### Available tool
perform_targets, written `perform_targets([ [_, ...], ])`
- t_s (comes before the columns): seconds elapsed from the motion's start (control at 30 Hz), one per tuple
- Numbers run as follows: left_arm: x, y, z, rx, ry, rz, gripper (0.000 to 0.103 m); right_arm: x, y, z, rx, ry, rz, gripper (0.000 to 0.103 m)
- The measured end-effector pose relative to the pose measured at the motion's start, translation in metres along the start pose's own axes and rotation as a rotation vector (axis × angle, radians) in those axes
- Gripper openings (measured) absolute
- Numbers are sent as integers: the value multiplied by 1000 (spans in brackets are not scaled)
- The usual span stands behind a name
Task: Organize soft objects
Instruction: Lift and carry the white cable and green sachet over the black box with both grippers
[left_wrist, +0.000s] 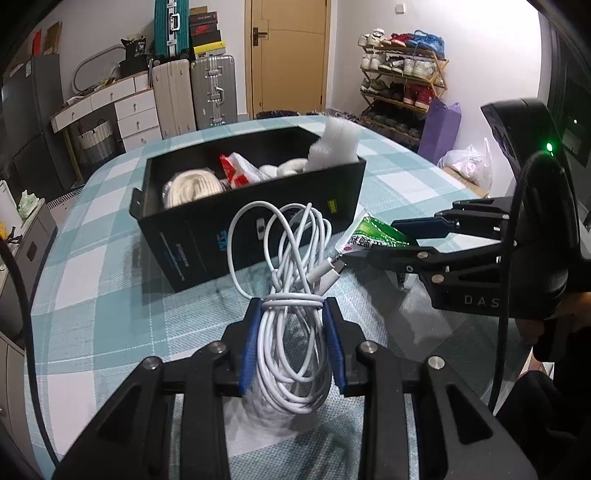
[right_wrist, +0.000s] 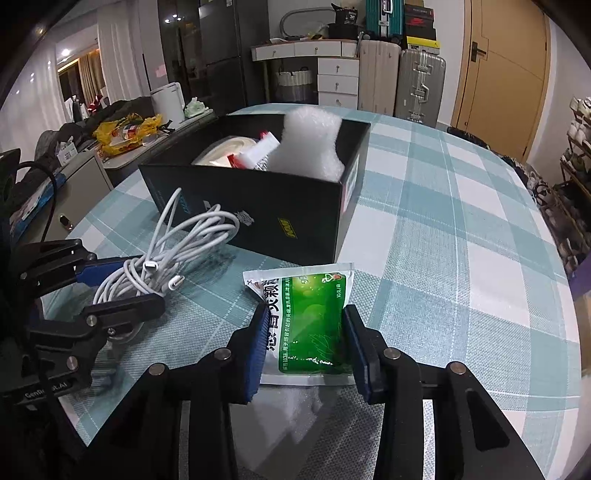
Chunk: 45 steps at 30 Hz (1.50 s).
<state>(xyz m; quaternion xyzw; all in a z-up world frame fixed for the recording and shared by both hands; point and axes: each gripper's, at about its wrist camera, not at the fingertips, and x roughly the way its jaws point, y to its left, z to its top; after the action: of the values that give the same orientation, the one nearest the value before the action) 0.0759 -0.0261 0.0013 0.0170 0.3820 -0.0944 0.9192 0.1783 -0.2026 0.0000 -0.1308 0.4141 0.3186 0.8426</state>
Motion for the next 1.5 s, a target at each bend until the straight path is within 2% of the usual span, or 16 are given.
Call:
perform_targets([
  [0.27,-22,13,9,-36,-63,5,31,-15,8,5,-27,-37,17,40],
  [0.6,-47,24,23,-78,-147,49,31,-40,16,12,-33,-111,40,40],
  [1.07,-70,45,29,-137,-220,98,31,-89,19,24,25,-308,48,40],
  [1.3,-75,51,34,-149,-245,108,31,-107,15,31,70,-372,69,40],
  [1.5,-81,57,43,-169,-278,115,31,-118,17,42,67,-421,51,40],
])
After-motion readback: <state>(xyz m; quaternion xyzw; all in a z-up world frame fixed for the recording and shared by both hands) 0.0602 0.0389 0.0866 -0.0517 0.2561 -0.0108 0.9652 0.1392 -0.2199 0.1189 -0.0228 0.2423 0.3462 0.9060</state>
